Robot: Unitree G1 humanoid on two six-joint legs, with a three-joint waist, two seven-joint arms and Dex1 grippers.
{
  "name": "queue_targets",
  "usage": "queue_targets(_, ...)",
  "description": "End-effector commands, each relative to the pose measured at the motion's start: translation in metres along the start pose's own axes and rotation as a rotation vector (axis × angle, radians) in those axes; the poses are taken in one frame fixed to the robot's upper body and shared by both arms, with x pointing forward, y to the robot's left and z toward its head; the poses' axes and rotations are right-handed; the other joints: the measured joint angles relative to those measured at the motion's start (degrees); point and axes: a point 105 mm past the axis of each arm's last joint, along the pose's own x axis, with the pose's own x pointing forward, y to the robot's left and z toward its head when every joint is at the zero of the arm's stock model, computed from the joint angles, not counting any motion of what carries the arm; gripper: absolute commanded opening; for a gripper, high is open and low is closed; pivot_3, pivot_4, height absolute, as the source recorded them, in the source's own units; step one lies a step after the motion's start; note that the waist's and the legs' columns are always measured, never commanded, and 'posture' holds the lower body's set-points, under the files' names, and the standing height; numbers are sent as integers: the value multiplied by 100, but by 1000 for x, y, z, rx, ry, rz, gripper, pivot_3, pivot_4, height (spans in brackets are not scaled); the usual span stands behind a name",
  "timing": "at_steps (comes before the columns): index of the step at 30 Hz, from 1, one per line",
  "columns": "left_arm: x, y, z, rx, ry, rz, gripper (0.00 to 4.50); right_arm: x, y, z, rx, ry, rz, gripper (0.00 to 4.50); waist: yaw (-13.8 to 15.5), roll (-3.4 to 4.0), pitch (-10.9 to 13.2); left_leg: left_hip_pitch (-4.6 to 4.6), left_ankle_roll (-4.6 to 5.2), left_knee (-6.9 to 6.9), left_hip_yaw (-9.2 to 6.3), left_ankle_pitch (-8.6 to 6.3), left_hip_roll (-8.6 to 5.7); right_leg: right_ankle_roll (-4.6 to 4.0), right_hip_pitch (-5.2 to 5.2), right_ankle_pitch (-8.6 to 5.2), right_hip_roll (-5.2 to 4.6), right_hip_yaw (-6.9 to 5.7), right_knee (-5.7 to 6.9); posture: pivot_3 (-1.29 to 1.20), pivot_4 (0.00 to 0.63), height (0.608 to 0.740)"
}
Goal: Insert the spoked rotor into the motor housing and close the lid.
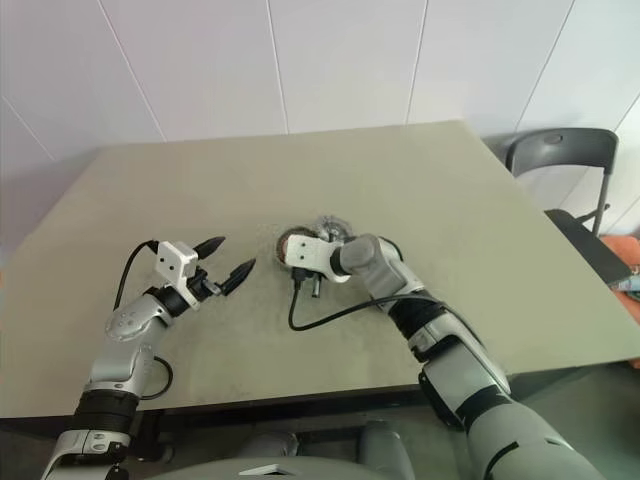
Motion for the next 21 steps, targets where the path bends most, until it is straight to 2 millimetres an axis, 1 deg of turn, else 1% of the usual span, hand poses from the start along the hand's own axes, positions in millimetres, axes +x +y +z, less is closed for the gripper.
queue_targets(1, 4, 2, 16, 41, -45, -4, 4500, -4, -5, 20, -13, -72, -11, 27, -1, 0, 0, 0, 0, 0, 0, 0, 1, 0, 0, 0, 1, 0, 0, 0, 0, 740)
queue_targets(4, 4, 3, 17, 42, -46, -2, 4500, -7, -7, 24, -7, -95, -8, 27, 1, 0, 0, 0, 0, 0, 0, 0, 3, 0, 0, 0, 2, 0, 1, 0, 0, 740)
queue_targets(7, 4, 3, 19, 43, -48, -1, 4500, -14, -2, 36, -17, -157, 40, 27, 0, 0, 1, -1, 0, 0, 0, 0, 3, 0, -1, 0, 2, 0, 0, 0, 0, 740)
queue_targets(10, 4, 3, 21, 44, -49, 0, 4500, -25, 8, 50, -58, -206, 126, 27, -2, 0, 1, -6, 0, 0, 0, -1, 3, 0, -5, 0, 2, 0, -2, 0, 0, 740)
queue_targets(12, 5, 3, 22, 45, -48, 0, 4500, -34, 22, 55, -50, -217, 227, 27, 6, 0, 2, -11, 0, 1, 1, -1, 3, 1, -9, 0, 2, 0, -2, 0, 0, 740)
queue_targets(14, 5, 3, 23, 45, -48, 0, 4500, -39, 37, 50, -29, -198, 319, 27, 9, -1, 1, -12, 0, 1, 0, -1, 3, 1, -9, 0, 1, -1, -3, 0, 0, 740)
queue_targets(18, 4, 2, 24, 47, -44, -1, 4500, -38, 62, 28, 45, -122, 425, 27, 17, -3, 0, -9, 1, 3, 0, -1, 4, 1, -2, 0, 0, -3, -4, 0, 0, 740)
queue_targets(19, 3, 1, 24, 47, -42, 0, 4500, -36, 66, 25, 66, -121, 435, 27, 20, -3, 0, -9, 1, 4, 0, -1, 4, 1, -1, 0, 0, -3, -5, 0, 0, 740)
queue_targets(21, 1, 1, 23, 50, -31, 0, 4500, -33, 68, 23, 91, -123, 422, 27, 1, -2, 0, -9, 1, 5, 2, -1, 4, 1, -1, 0, -1, -3, -4, 0, 0, 740)
